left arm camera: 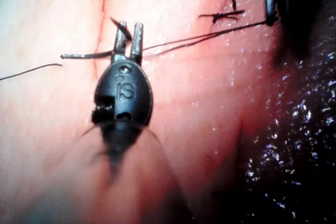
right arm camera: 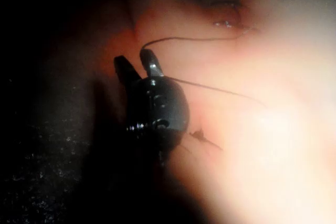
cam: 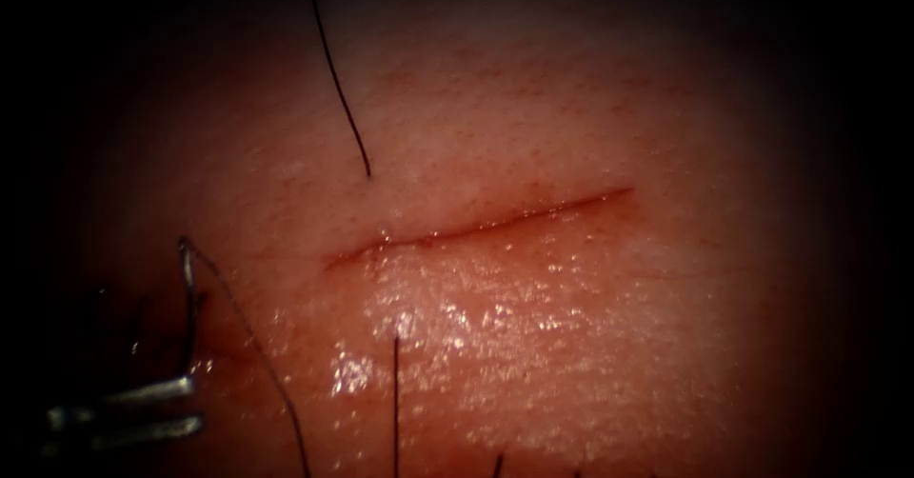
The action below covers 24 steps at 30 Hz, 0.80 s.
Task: Wound Closure
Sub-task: Grasp suture with right hand near wound and pull away to lengthen working end of suture. Repeat until only a short tail remains.
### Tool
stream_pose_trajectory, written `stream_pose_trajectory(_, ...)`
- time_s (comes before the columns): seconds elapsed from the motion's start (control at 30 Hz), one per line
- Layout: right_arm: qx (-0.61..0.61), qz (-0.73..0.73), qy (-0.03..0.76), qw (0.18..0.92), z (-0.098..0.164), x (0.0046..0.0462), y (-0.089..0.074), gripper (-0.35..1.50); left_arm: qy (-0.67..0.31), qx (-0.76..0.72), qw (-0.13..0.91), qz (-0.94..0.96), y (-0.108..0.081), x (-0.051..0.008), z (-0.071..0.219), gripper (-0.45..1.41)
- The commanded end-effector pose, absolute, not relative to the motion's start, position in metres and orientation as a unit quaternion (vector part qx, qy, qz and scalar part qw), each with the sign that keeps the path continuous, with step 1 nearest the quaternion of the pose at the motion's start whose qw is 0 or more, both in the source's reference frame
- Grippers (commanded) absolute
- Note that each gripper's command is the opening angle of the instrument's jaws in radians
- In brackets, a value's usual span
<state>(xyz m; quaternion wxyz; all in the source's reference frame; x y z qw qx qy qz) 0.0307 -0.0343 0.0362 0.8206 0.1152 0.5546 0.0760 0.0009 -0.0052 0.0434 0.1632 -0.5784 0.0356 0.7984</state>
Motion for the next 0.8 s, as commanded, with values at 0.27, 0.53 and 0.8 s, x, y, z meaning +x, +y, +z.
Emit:
stream_pose_trajectory(0.27,0.077,0.07,0.582,0.806,0.04,0.0295,-0.027,1.28,0.099,-0.532,0.178,0.822,-0.002,0.0052,0.045,-0.45)
stream_pose_trajectory(0.53,0.054,0.07,0.585,0.806,0.043,0.0286,-0.023,1.31,0.144,-0.498,0.186,0.835,-0.001,0.0078,0.046,-0.45)
stream_pose_trajectory(0.8,0.05,0.072,0.58,0.81,0.045,0.0284,-0.022,1.05,0.165,-0.481,0.195,0.839,0.0,0.0096,0.048,-0.45)
